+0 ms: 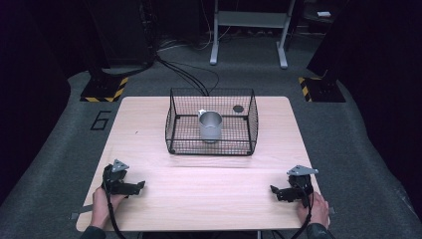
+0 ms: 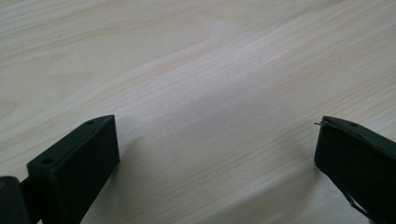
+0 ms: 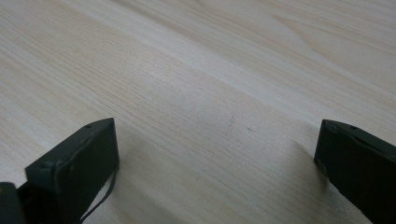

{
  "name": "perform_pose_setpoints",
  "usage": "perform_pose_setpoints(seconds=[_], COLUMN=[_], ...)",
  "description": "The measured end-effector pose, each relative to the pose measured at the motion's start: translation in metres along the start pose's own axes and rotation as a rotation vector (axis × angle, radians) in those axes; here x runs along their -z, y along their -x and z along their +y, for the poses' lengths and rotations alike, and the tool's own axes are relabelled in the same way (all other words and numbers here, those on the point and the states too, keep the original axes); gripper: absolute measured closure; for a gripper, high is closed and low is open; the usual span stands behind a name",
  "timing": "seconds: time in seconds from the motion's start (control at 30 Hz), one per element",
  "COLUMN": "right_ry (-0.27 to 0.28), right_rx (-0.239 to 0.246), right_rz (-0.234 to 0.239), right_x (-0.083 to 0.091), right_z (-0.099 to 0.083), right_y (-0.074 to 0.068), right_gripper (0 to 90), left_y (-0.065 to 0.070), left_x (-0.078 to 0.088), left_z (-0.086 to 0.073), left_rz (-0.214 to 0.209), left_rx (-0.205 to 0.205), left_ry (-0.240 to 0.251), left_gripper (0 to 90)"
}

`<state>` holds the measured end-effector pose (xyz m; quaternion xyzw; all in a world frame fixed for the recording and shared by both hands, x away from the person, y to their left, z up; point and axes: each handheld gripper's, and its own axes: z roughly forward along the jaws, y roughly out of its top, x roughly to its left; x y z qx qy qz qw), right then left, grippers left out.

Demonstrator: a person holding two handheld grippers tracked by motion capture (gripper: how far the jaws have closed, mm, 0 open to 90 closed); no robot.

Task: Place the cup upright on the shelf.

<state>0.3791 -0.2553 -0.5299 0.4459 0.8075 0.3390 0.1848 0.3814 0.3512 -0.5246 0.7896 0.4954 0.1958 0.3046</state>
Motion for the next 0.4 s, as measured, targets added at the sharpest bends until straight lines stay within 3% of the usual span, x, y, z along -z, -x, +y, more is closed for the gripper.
perform_pose_setpoints(seconds=[0.2,0.4], right_ry=[0.000,0.000], right_rx=[0.000,0.001], right_rz=[0.000,0.000], right_x=[0.0000,0.0000], right_z=[0.0000,0.0000], right_y=[0.0000,0.0000], right_gripper=[0.0,0.0], left_y=[-0.0040,-0.0048], left_x=[-0.0011,-0.0005], left_z=[-0.0104,-0.0100], left_rz=[0.027,0.023], left_rx=[0.037,0.034], left_ry=[0.072,0.063], left_gripper=[0.0,0.0])
